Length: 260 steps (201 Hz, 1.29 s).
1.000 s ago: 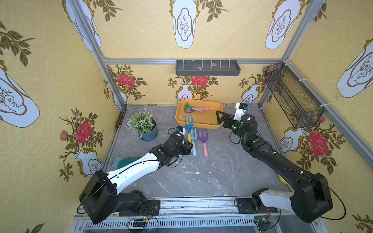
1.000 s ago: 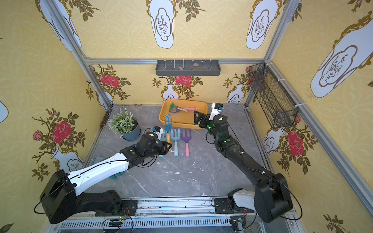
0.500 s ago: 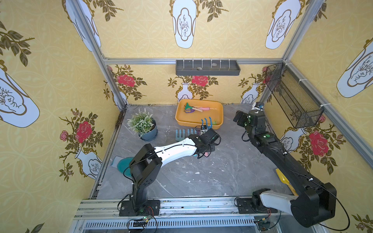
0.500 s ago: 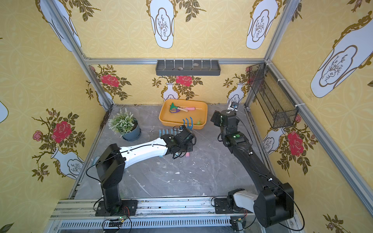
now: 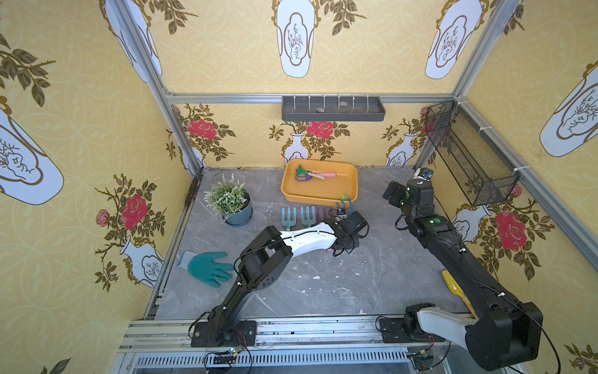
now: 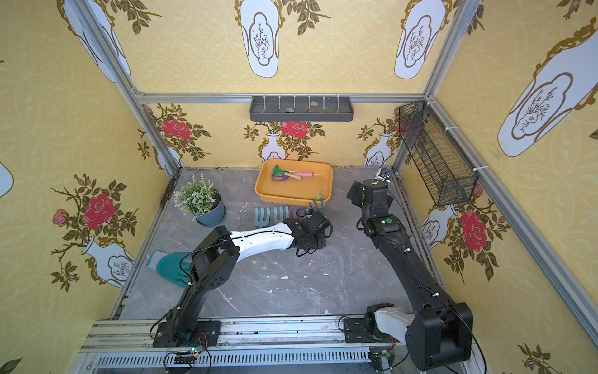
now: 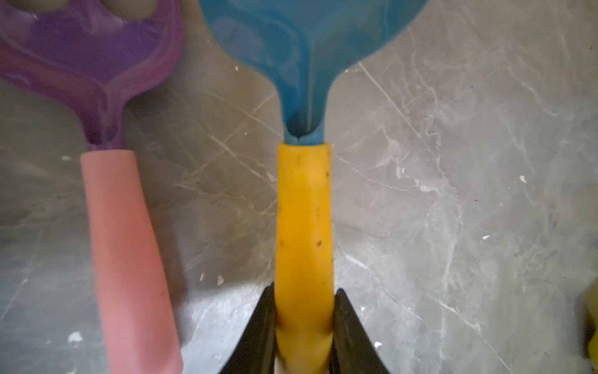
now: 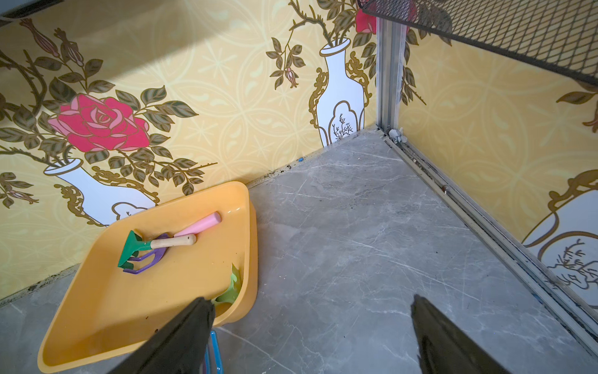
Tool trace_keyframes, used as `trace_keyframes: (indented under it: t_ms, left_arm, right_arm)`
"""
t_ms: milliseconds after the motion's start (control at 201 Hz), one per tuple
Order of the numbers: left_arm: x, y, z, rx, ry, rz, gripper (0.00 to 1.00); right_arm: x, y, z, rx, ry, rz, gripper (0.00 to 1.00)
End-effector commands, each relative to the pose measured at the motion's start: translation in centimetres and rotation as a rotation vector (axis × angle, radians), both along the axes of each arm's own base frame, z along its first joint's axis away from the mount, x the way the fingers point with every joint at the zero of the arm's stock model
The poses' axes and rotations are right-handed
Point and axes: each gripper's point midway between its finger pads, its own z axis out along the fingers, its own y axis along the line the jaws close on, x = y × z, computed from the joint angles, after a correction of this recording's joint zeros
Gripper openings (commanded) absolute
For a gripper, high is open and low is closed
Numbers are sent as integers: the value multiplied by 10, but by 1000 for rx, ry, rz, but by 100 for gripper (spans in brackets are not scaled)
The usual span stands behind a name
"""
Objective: Take the hand rake out of the storage box
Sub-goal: Place the rake at the center of the board.
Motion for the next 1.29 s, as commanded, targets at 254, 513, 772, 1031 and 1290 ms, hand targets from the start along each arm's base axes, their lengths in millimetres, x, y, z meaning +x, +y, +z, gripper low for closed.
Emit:
trace_keyframes:
  t_ms: [254,513,772,1031,1290]
  left_arm:
    - [3,-8,-28,-4,52,-11,30]
    - [2,-8,-27,-23,59,-25,46]
    - [3,-1,12,-95,-10,-77,55]
    - [8,86,134,-103,-380,-53,100]
    - [16,216,162,-166,-524,-17,100]
  right_arm:
    - [4,7,-4,15,17,31,97]
    - [6,16,-20,61,41,61,98]
    - [-5,16,-44,134,96,32,97]
    - [-41,81,-151,137,320,172,91]
    - [-70,123,-222,67,529,250,70]
